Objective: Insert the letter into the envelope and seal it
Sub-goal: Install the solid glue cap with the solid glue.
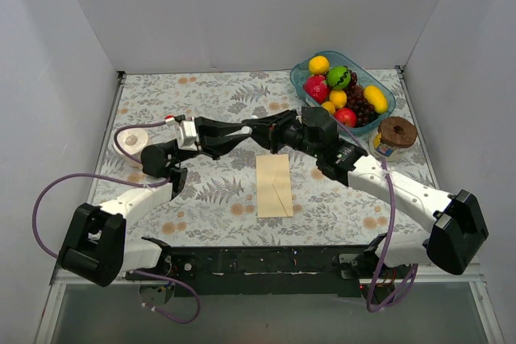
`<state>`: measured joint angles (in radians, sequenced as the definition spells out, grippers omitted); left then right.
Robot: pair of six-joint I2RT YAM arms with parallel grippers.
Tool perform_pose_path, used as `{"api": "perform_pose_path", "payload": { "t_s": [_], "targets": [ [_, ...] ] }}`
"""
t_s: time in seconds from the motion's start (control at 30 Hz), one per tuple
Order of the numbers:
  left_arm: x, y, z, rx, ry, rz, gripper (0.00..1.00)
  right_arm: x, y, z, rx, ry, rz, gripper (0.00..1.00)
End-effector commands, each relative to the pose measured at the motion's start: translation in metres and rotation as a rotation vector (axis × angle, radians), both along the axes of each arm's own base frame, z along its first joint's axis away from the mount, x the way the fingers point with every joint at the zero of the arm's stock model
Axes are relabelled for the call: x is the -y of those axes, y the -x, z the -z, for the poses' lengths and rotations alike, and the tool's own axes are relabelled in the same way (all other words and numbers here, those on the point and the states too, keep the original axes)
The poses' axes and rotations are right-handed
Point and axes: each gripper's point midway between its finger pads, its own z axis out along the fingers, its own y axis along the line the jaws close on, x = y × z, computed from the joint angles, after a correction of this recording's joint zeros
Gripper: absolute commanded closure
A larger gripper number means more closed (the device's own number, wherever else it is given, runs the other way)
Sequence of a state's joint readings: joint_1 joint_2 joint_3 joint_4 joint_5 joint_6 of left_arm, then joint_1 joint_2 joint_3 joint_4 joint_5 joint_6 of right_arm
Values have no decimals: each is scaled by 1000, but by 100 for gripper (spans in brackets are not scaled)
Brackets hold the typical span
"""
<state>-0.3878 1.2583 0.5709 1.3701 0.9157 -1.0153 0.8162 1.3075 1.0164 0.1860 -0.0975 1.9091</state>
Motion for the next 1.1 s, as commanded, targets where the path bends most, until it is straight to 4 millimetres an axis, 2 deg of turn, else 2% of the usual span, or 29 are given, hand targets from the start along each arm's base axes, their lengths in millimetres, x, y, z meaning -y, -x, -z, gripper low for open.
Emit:
{"api": "perform_pose_path", "payload": {
  "t_s": [0.0, 0.47, 0.93, 1.07],
  "targets": [
    [3, 76, 25, 450, -110, 237, 100, 21, 33, -163, 291, -451, -47, 99],
    [3, 73, 43, 549, -141, 192, 100, 34, 51, -172, 294, -474, -74, 99],
    [4, 63, 48, 621, -153, 140, 100, 44, 69, -184, 294, -558, -139, 99],
    [4, 63, 46, 638, -130, 126, 94, 47, 78, -191, 316, -601, -178, 99]
  ]
}}
